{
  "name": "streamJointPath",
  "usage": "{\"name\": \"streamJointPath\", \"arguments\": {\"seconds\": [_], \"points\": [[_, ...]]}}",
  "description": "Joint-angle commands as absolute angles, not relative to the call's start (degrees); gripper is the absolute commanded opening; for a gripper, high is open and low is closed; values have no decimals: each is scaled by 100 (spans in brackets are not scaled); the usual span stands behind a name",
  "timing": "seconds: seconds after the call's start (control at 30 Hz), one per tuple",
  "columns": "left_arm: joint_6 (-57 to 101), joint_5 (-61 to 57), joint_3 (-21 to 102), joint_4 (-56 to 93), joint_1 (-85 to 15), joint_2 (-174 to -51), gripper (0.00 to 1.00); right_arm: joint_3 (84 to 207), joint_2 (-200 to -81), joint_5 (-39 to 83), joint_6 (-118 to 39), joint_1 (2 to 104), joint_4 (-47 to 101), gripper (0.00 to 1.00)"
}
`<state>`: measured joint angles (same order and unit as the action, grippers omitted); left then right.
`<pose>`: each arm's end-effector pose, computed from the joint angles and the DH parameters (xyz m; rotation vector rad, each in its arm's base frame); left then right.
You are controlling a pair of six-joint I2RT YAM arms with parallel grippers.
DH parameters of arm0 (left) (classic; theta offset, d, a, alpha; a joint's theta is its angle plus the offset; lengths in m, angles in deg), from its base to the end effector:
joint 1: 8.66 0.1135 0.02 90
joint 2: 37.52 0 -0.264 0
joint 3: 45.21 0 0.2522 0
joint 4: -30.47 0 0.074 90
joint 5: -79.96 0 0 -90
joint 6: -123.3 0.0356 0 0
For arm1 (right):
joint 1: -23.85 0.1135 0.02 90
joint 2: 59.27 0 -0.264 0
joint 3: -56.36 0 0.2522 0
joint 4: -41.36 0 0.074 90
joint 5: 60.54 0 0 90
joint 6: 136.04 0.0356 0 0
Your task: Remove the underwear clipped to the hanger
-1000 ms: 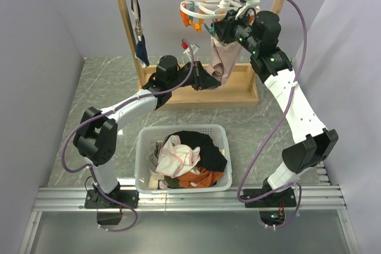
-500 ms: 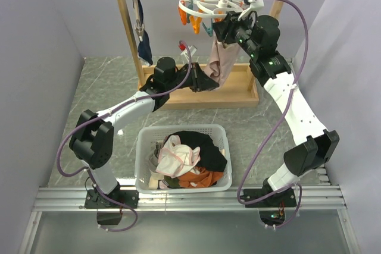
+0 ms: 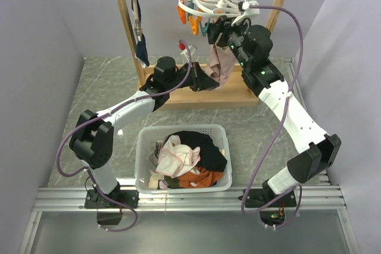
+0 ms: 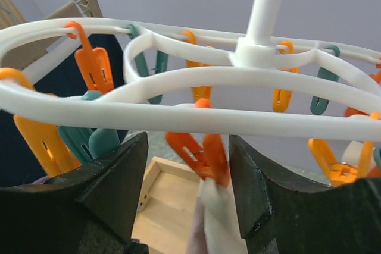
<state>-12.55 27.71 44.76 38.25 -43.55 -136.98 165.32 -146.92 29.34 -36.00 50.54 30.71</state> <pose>0.3273 -0.2548 0.3293 0.4127 1.8050 -1.5625 0.3143 0.1581 0.4892 -0.2053 1.3904 0.5354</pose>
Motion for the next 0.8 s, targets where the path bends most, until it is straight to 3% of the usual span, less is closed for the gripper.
{"name": "streamJointPath", "arguments": {"seconds": [0.0,0.23,0.4,0.53,0.57,0.73,0.77], "points": [[-1258,2898,4792,4026,-4373,-13552,1,16417,-14399,3830,-4058,5380,3559,64],[-1241,2916,4818,4000,-4373,-13543,1,16618,-14680,4992,-4349,5628,3515,62],[-1241,2898,4748,4026,-4373,-13499,1,16680,-14830,5249,-4463,5628,3638,53],[-1223,2898,4766,4009,-4373,-13490,1,16732,-14900,5126,-4507,5628,3735,42],[-1223,2889,4774,4000,-4373,-13482,1,16750,-14926,5091,-4499,5628,3735,34],[-1205,2872,4739,3991,-4373,-13464,1,16838,-14944,5047,-4490,5628,3753,12],[-1205,2872,4696,4000,-4373,-13438,1,16864,-14927,5029,-4490,5628,3744,1]]}}
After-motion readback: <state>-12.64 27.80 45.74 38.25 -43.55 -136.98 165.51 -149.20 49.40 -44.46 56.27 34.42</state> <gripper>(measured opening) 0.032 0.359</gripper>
